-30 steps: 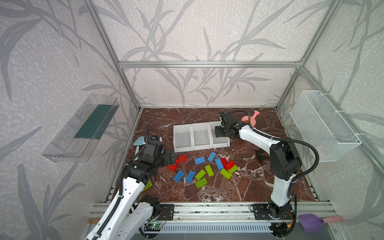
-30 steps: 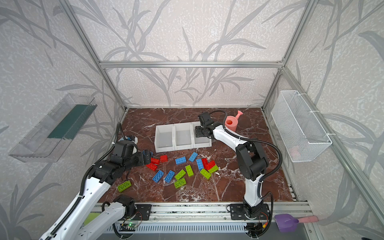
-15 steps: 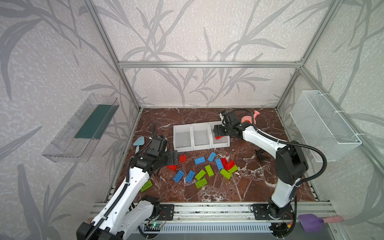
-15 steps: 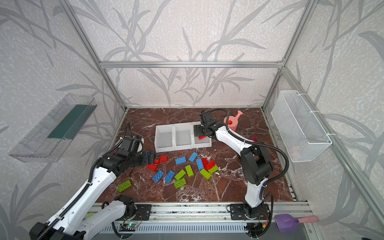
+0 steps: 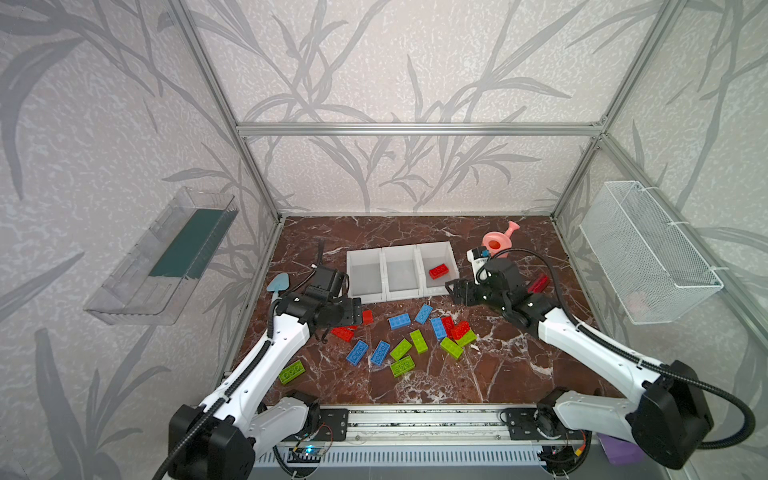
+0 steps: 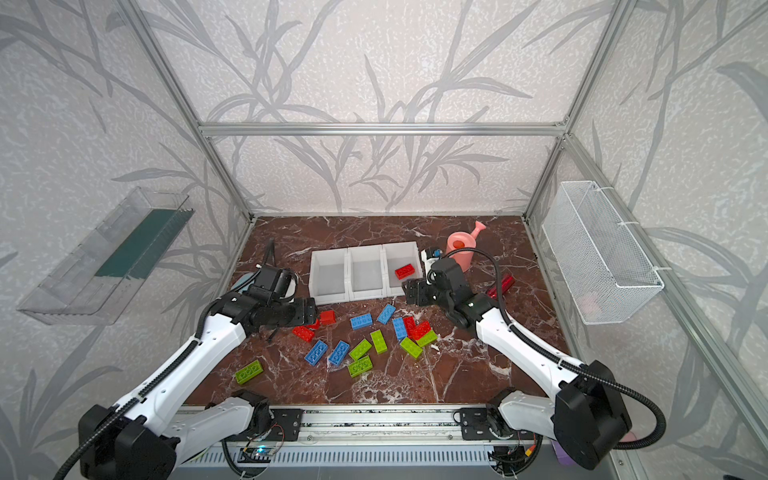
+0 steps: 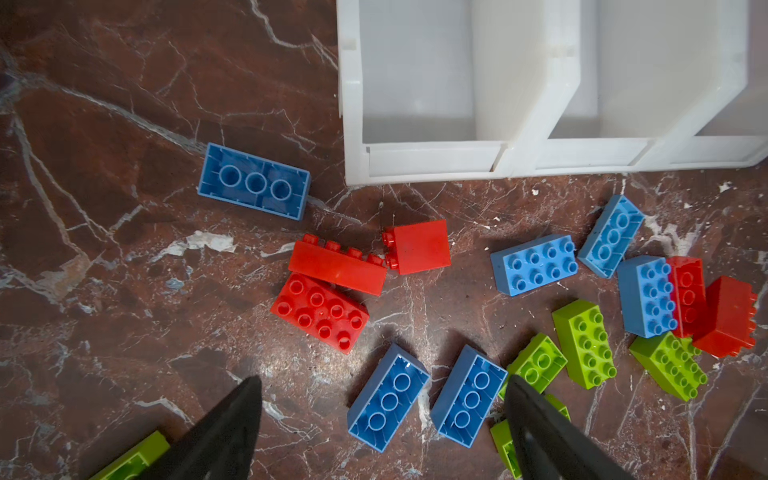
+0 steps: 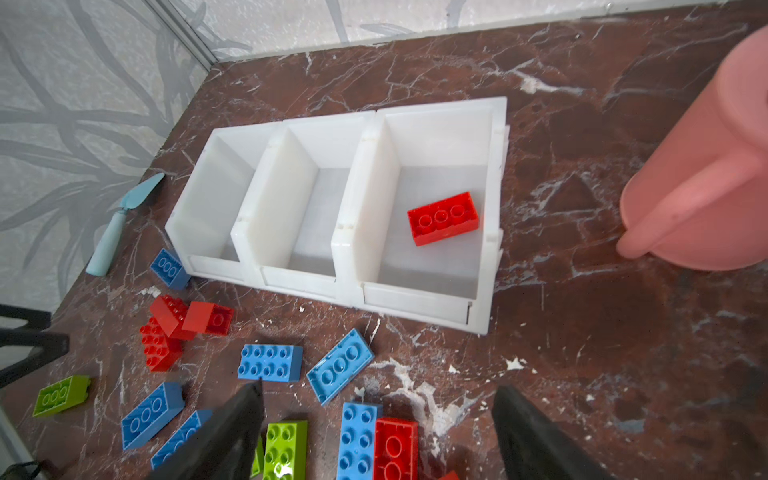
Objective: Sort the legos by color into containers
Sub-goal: 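Release the red brick into the compartment nearest the watering can with the right gripper, then lower the left gripper onto a red brick beside the bin while the right arm withdraws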
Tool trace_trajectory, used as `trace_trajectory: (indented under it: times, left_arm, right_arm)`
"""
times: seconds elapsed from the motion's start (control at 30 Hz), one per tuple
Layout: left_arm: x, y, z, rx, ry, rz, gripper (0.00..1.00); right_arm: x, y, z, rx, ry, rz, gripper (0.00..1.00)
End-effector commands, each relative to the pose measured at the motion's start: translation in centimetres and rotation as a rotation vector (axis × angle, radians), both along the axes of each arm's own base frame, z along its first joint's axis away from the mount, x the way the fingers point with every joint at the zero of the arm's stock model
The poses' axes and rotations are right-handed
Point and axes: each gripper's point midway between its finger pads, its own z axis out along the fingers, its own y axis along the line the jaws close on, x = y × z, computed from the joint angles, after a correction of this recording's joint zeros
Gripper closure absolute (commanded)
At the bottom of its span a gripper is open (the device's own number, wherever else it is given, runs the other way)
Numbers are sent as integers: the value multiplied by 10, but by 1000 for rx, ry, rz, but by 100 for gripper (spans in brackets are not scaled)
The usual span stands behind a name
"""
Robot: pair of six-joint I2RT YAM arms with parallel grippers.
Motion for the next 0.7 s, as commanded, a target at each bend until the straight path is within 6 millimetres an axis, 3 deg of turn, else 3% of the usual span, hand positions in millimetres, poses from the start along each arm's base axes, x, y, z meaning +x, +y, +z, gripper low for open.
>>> trace_trajectory:
  times: [0.0,0.23,0.67]
  left_arm:
    - [3,-6,-12,0,59,2,10]
    - [5,-11,-34,16,133,-13,11]
    - [16,-7,-57,87,204,18,11]
  right_arm:
    - [-12,13,5,118,-58,31,13]
    - [-26,25,-22,197,-67,78,13]
    - [-34,32,-26,250,-44,113,13]
